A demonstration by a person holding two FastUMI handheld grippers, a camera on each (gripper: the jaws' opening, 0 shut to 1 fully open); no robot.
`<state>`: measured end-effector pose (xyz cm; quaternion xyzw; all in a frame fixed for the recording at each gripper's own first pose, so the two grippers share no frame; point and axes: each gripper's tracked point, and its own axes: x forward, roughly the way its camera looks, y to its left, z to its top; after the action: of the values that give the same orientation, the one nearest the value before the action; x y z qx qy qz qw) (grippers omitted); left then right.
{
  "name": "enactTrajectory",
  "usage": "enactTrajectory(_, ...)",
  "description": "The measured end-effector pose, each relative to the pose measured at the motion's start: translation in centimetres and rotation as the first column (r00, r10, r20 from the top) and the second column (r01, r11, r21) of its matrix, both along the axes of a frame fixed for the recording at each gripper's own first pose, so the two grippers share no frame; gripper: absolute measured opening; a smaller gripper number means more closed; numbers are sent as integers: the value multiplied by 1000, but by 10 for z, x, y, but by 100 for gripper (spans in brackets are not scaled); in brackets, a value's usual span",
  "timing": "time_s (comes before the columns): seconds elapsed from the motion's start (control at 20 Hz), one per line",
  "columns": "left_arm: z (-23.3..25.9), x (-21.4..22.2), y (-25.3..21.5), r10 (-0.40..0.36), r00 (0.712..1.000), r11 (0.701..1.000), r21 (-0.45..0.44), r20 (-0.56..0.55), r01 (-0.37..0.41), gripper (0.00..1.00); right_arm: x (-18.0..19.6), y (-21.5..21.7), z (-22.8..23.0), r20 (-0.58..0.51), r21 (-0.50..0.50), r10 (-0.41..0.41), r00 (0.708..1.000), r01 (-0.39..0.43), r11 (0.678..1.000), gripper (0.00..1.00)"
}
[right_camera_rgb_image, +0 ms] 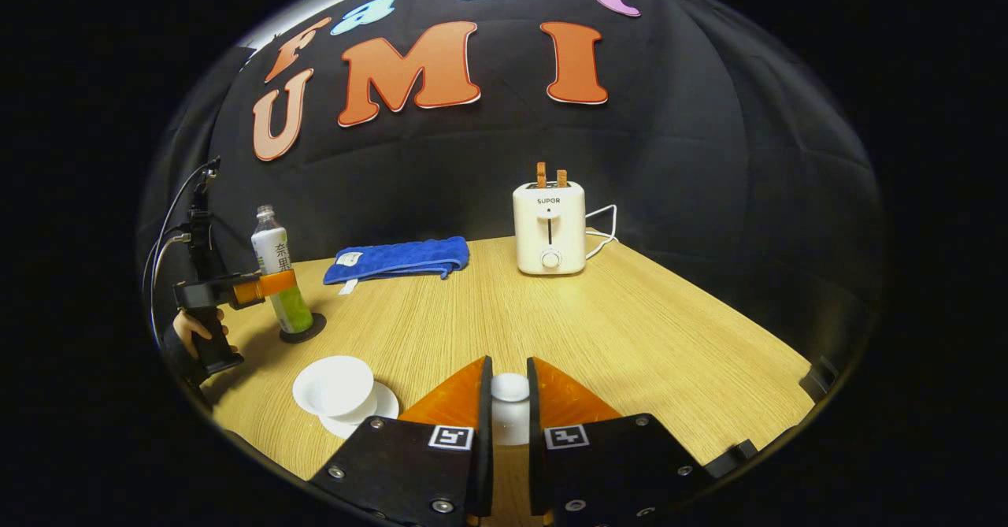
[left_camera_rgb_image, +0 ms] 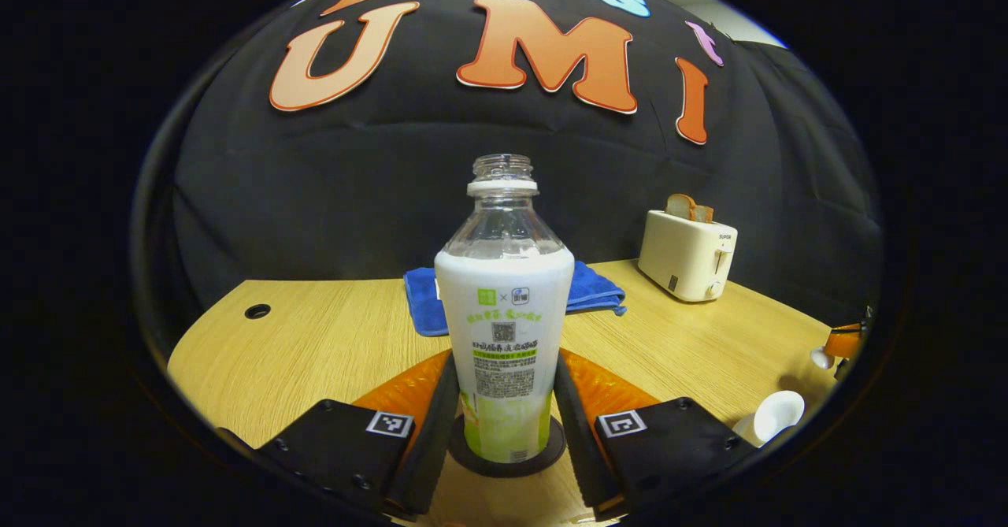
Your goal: Open the teacup lid with one hand, grasp the water bottle and pour water into the teacup with the other hand; after pouring, place the water bottle on the coaster and then close the teacup lid.
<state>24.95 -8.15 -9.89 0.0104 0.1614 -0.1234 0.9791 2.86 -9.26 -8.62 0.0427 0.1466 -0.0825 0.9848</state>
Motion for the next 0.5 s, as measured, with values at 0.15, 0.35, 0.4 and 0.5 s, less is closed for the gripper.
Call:
enactTrajectory(0.15, -3, -2, 1, 4, 1000, 1000, 9, -1, -4, 79, -1, -1, 2, 5, 1, -2, 1000, 2, 1000, 19)
enactTrajectory(0.35, -3, -11, 4, 5, 1000, 1000, 28, 1, -5, 98, -2, 1, 5, 12, -1, -4, 1000, 4, 1000, 19)
enactTrajectory(0.4, -2, -15, 5, 5, 1000, 999, 33, 6, -6, 98, -2, 1, 6, 15, -2, -3, 1000, 3, 1000, 18)
enactTrajectory(0.5, 0, -27, 6, 8, 1000, 999, 40, 20, -9, 99, -2, 3, 9, 26, -5, -1, 1000, 1, 1000, 19)
